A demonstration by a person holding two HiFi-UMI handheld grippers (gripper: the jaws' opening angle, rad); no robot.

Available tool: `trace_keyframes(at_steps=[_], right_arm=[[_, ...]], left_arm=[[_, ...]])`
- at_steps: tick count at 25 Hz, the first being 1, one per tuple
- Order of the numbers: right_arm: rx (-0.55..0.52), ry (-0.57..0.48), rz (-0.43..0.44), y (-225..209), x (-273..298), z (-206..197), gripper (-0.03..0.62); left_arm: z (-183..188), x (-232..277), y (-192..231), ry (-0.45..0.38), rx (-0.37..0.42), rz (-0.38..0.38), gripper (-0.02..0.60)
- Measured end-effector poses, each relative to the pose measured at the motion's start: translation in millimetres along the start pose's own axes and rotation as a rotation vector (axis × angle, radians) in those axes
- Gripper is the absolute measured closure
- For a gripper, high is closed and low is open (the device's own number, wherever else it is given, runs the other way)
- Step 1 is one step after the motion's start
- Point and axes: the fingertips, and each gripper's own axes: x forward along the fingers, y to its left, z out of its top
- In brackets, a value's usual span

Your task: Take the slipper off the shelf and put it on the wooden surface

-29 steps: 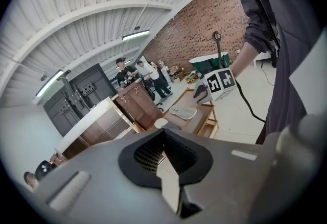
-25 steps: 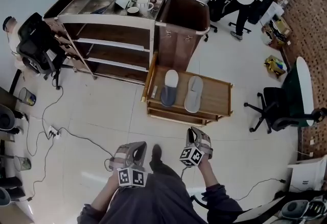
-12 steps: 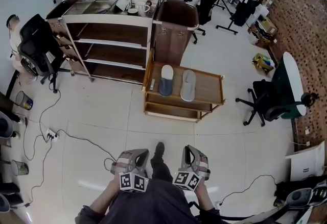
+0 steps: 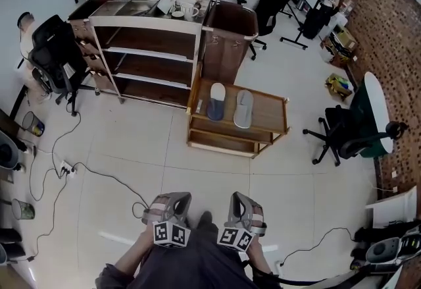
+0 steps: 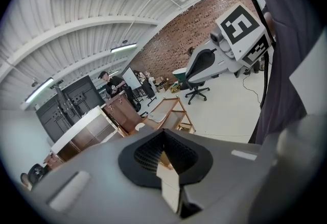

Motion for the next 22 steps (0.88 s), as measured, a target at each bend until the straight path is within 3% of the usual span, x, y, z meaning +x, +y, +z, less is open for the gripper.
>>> trace_keyframes(at_steps=[22], right_arm=[[-0.035,-0.046,-0.021,-19.6,-16.6,13.7,0.592]], left_arm=[[22.3,-3.6,-9.9,-0.026,0.003,-0.002,0.565]])
